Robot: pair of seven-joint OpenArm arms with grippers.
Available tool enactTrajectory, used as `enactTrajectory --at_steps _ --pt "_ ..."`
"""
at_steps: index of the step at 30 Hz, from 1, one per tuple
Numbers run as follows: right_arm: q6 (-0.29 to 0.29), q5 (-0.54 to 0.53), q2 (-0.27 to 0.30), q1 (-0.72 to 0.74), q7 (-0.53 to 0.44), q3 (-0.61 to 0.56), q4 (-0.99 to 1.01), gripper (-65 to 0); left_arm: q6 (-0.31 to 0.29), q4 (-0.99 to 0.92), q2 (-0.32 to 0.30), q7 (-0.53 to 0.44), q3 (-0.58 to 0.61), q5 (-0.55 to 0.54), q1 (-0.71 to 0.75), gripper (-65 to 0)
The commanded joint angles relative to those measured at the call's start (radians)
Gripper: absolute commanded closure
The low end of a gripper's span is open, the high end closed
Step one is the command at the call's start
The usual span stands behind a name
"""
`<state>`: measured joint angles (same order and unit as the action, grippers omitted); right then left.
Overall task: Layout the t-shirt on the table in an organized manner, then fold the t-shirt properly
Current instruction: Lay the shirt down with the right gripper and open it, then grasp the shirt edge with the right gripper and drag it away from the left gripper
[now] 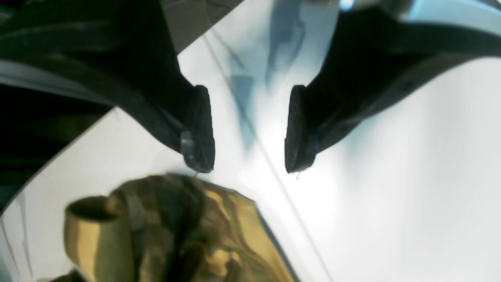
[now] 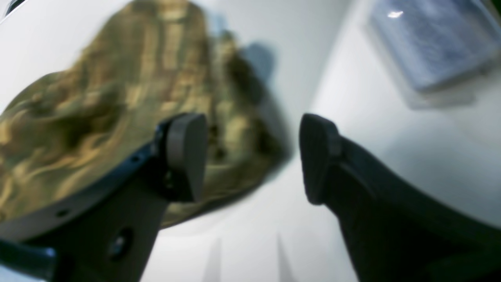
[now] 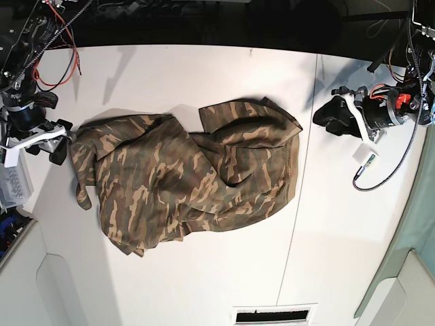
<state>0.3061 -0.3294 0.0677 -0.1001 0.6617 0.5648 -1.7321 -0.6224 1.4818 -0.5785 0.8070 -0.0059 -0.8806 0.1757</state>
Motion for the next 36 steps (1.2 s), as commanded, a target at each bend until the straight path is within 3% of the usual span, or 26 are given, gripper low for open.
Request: enactTrajectory --at_steps 1,4,8,15,16,18,19,21,25,28,36 --pt "0.004 -0.024 0.024 0.009 -0.040 0.000 0.029 -37.1 -0.008 0.015 -0.004 -0.013 -0.008 -0.016 0.003 -32.9" --pt "0.044 -0.035 0.054 0.036 -0.093 -0.004 0.167 -37.1 0.006 0.015 0.037 -0.018 -0.008 0.011 0.019 -33.0" --pt "0.124 -0.061 0.053 0.099 -0.109 -0.004 0.314 -37.1 0.039 0.015 0.097 -0.040 -0.008 0.050 0.018 -33.1" --pt "0.132 -0.079 0.043 0.197 -0.130 -0.028 0.472 -35.2 0.038 0.015 0.188 -0.064 -0.008 0.067 0.018 -33.1" --pt "0.132 -0.079 0.043 0.200 -0.129 -0.041 0.473 -29.4 0.038 0.015 0.200 -0.071 -0.008 0.075 0.018 -33.1" --pt "0.146 -0.079 0.043 0.200 -0.126 -0.064 0.467 -7.7 0.039 0.015 0.223 -0.076 -0.008 0.104 0.018 -33.1" --pt "0.167 -0.079 0.043 0.199 -0.111 -0.068 0.460 0.0 0.039 0.015 0.232 -0.078 -0.008 0.121 0.018 -33.1" --pt "0.220 -0.101 0.046 0.199 -0.043 -0.066 0.432 0.0 0.039 0.015 0.238 -0.082 -0.008 0.150 0.018 -33.1" --pt "0.226 -0.238 0.061 0.172 0.155 -0.019 0.286 0.0 0.039 0.015 0.217 -0.086 -0.008 0.207 0.018 -33.1" --pt "0.246 -0.335 0.080 0.127 0.223 0.051 0.123 0.0 0.039 0.015 0.180 -0.109 -0.008 0.216 0.018 -33.1" --pt "0.248 -0.398 0.187 0.076 0.230 0.180 0.007 0.0 0.066 0.015 0.047 -0.123 -0.008 0.227 0.008 -33.1"
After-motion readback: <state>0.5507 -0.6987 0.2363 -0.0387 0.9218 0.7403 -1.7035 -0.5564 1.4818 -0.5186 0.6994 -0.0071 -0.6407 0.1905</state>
